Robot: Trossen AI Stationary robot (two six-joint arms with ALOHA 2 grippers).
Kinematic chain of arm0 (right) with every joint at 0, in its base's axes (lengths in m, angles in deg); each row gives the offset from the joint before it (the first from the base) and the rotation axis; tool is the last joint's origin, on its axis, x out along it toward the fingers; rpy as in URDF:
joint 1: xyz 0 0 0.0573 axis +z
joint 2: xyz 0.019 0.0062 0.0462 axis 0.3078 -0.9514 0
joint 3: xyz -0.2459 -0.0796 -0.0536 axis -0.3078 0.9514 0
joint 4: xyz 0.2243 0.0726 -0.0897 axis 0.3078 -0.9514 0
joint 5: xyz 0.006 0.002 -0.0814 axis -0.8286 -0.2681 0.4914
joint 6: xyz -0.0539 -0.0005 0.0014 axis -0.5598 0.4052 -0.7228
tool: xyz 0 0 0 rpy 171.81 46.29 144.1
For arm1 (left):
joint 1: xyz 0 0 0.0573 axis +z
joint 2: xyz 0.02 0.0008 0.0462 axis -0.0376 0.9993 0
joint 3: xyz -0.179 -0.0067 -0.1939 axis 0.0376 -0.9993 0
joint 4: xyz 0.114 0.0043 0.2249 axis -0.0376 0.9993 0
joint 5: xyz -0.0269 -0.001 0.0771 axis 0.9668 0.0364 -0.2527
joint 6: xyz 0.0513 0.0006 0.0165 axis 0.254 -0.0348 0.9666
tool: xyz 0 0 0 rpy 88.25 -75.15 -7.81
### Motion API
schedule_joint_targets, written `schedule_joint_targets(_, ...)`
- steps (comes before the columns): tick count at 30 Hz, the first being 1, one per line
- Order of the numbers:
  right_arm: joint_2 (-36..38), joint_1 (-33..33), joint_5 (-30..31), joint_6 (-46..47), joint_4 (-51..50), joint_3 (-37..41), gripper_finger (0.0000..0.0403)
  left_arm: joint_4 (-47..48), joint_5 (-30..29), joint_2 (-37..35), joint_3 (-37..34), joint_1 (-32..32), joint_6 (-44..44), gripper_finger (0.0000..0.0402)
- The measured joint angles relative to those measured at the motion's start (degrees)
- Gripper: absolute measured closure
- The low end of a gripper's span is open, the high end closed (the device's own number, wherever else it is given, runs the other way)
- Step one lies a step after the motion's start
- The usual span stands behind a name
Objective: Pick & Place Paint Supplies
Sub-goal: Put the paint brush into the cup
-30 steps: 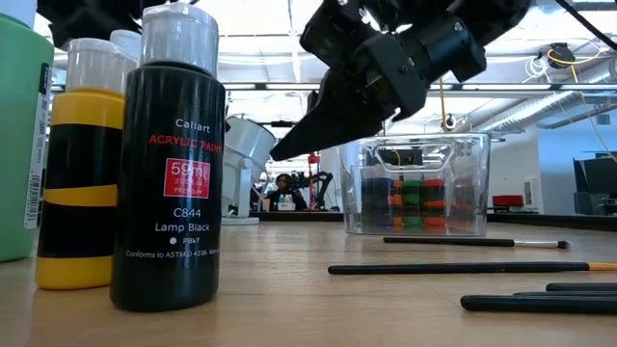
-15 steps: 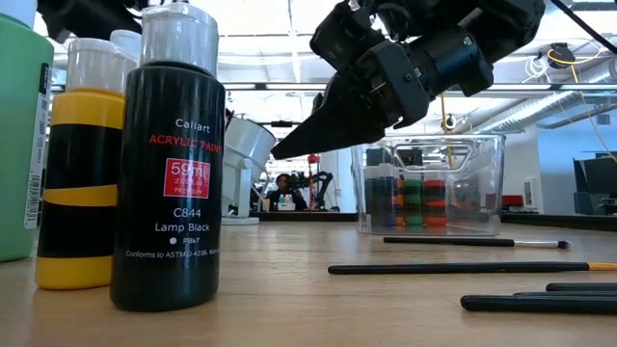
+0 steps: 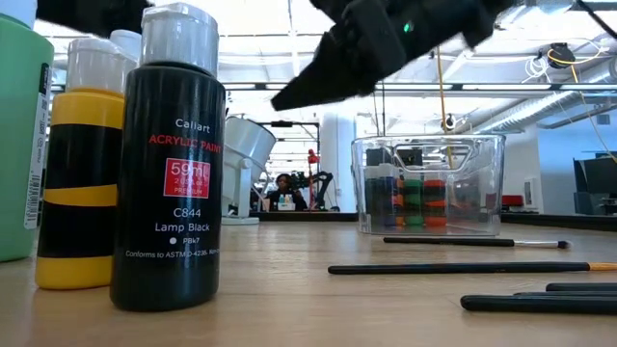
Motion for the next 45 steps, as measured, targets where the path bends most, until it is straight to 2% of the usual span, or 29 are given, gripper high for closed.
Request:
schedule_joint_targets(3,2.48,2.06,5.29,-1.22,-9.02,-2.51,0.0371,-6.80,0.04,-1.89,-6.41,-0.97,2.46,0.0313)
schedule_joint_targets(5,4.70,3.38,5.64,-0.61,-14.52,-4.80,0.0384,-10.28,1.94,-3.76,-8.53,-1.01,5.44,0.0348)
schedule_joint_targets(8,8.07,6.30,7.66,4.45,-24.78,-8.44,0.0400,-9.57,6.39,-7.82,-9.19,-0.66,5.78,0.0392)
schedule_joint_targets(11,10.11,11.68,16.43,11.02,-37.69,-11.68,0.0399,-3.81,11.73,-11.85,-9.41,0.08,5.54,0.0391)
schedule_joint_targets(15,11.23,20.41,30.32,23.34,-51.17,-15.99,0.0402,-0.40,12.06,-16.81,-9.29,1.54,4.06,0.0399)
schedule_joint_targets(19,11.01,28.02,33.81,37.29,-59.26,-17.97,0.0402,3.70,13.55,-20.28,-9.30,3.31,4.40,0.0397)
schedule_joint_targets(21,10.53,30.02,31.87,43.74,-61.51,-18.03,0.0402,4.48,14.85,-21.08,-9.30,4.38,4.46,0.0400)
schedule_joint_targets(23,9.49,31.30,26.96,49.06,-63.78,-18.04,0.0402,4.62,15.26,-21.31,-9.30,5.35,4.62,0.0396)
schedule_joint_targets(27,5.56,31.58,19.19,52.41,-62.97,-17.42,0.0401,4.79,15.31,-21.25,-9.30,7.05,6.90,0.0386)
schedule_joint_targets(31,1.34,29.70,15.19,50.22,-56.82,-16.79,0.0374,4.78,15.34,-21.23,-9.30,7.99,6.91,0.0389)
schedule_joint_targets(35,-1.74,26.58,9.42,45.35,-50.49,-16.75,0.0320,4.78,16.49,-21.22,-9.30,8.43,7.39,0.0399)
schedule_joint_targets(39,-4.73,23.24,4.09,39.57,-44.30,-16.75,0.0272,4.75,17.82,-21.22,-9.30,8.50,8.38,0.0391)
schedule_joint_targets(43,-7.43,20.23,-3.81,39.64,-45.93,-16.75,0.0247,4.84,17.81,-21.22,-9.30,8.50,9.14,0.0382)
schedule_joint_targets(45,-8.67,19.63,-5.05,40.46,-49.02,-16.71,0.0244,4.86,17.82,-21.22,-9.30,8.50,9.47,0.0381)
